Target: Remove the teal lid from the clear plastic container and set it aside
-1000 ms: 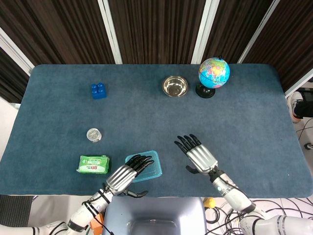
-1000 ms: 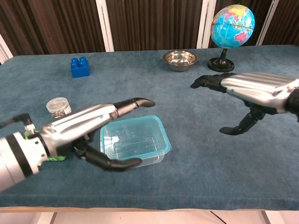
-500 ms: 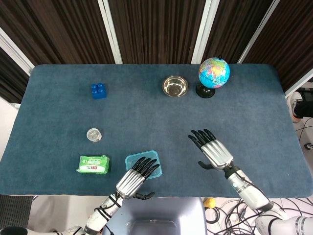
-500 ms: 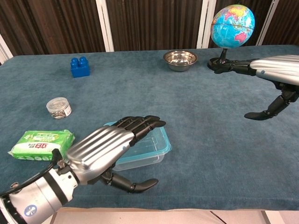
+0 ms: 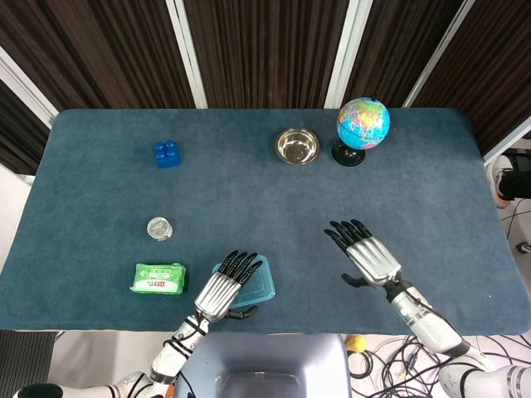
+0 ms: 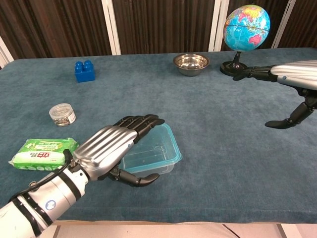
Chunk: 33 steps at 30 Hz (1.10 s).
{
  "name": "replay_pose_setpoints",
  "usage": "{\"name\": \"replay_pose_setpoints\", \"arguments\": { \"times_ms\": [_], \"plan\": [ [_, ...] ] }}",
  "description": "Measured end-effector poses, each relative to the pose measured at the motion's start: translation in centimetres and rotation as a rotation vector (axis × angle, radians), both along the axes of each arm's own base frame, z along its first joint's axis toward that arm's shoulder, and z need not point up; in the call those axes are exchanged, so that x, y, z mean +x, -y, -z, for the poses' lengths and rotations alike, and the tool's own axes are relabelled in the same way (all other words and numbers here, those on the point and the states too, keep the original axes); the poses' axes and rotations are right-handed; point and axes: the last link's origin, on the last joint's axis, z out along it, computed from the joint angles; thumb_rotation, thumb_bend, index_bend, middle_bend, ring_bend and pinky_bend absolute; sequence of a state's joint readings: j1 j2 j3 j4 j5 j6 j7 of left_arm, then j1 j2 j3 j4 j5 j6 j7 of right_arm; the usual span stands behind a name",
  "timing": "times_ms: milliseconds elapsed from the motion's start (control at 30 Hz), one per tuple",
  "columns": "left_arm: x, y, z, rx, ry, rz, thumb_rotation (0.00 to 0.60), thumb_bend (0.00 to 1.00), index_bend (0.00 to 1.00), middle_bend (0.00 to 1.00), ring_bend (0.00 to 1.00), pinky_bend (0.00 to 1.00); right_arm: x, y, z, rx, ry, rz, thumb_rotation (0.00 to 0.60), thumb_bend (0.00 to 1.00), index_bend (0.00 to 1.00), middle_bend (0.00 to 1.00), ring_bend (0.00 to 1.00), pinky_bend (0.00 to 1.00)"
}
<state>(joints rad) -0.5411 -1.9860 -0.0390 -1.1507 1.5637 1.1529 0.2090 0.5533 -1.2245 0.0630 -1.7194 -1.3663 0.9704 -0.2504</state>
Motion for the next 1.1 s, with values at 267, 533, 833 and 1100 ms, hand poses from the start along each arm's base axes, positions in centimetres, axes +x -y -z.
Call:
{"name": "replay_pose_setpoints", "arguments": {
  "times_ms": [267, 533, 833, 1100],
  "plan": [
    [-0.4, -1.1, -0.5, 0.005, -0.033, -0.042, 0.518, 0.23, 0.00, 0.00, 0.00, 0.00, -0.2, 0.1, 0.3, 0.006, -0.010, 0.003, 0.600, 0.20, 0.00, 0.00, 0.00, 0.00],
    [-0.8, -1.7, -1.0, -0.011, -0.053, -0.070, 0.597, 0.23, 0.00, 0.02, 0.04, 0.12, -0.1, 0.3, 0.7, 0.013, -0.021, 0.002, 0.600, 0.20, 0.00, 0.00, 0.00, 0.00],
    [-1.1, -2.4, -1.7, -0.038, -0.040, -0.093, 0.600, 0.24, 0.07, 0.23, 0.28, 0.34, 0.0, 0.2, 1.3, 0.019, -0.029, -0.009, 0.600, 0.20, 0.00, 0.00, 0.00, 0.00],
    [-1.7, -2.3, -1.6, -0.066, -0.028, -0.096, 0.600, 0.25, 0.24, 0.38, 0.39, 0.48, 2.1, -0.8, 3.1, 0.046, 0.012, -0.122, 0.600, 0.20, 0.18, 0.00, 0.00, 0.00]
  ]
}}
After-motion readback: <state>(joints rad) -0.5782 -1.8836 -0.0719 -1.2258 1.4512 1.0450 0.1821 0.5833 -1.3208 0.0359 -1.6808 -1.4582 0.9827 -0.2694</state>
